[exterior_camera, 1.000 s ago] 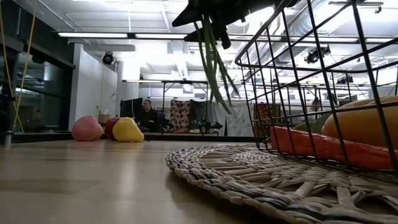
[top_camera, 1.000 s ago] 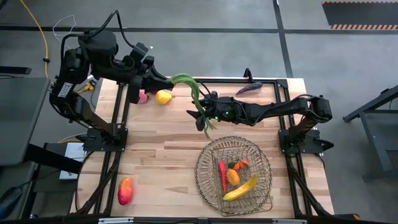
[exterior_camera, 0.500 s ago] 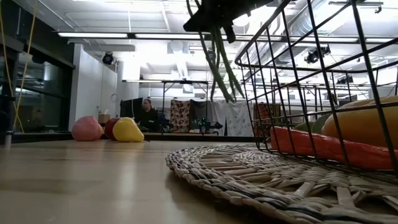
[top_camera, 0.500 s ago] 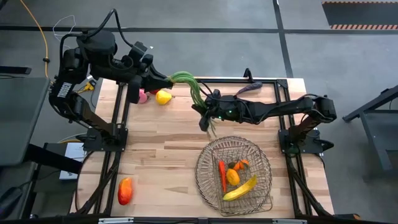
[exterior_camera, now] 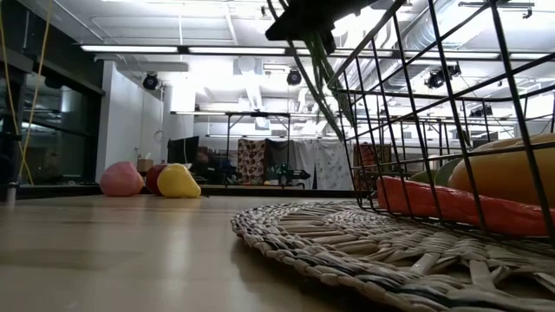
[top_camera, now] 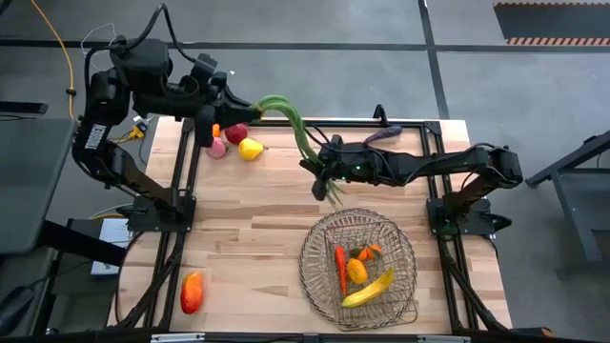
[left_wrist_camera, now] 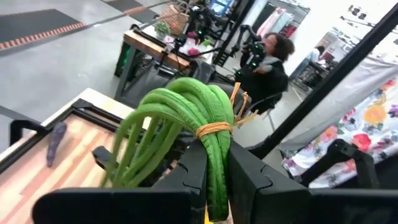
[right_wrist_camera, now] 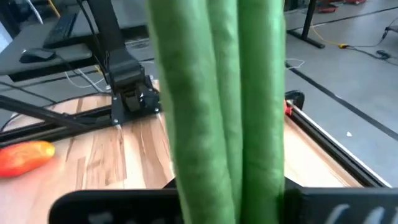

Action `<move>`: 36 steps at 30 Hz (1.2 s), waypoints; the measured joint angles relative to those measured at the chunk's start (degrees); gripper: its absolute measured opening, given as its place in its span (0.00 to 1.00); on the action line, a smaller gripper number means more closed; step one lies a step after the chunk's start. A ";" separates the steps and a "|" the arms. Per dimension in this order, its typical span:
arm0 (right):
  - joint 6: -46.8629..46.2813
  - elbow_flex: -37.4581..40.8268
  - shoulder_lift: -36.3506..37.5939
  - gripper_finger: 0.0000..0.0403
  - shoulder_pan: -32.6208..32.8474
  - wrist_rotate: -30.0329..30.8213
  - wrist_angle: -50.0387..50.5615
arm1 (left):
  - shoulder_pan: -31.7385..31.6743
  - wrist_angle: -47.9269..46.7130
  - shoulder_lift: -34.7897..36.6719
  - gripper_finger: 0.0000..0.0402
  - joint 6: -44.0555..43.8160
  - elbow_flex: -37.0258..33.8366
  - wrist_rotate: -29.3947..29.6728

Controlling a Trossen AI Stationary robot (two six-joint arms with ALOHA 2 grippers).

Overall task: Build produce basket
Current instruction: Put the beans into the wire basket

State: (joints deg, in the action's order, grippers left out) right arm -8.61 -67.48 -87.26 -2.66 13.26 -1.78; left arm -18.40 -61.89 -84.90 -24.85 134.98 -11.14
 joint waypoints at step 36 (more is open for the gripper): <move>-2.92 0.00 -0.35 0.25 0.02 -1.29 0.26 | -1.09 0.05 0.10 0.06 0.01 0.01 -0.20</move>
State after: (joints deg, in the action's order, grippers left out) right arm -11.53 -67.48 -87.61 -2.63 11.97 -1.52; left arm -19.49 -61.85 -84.79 -24.84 134.98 -11.33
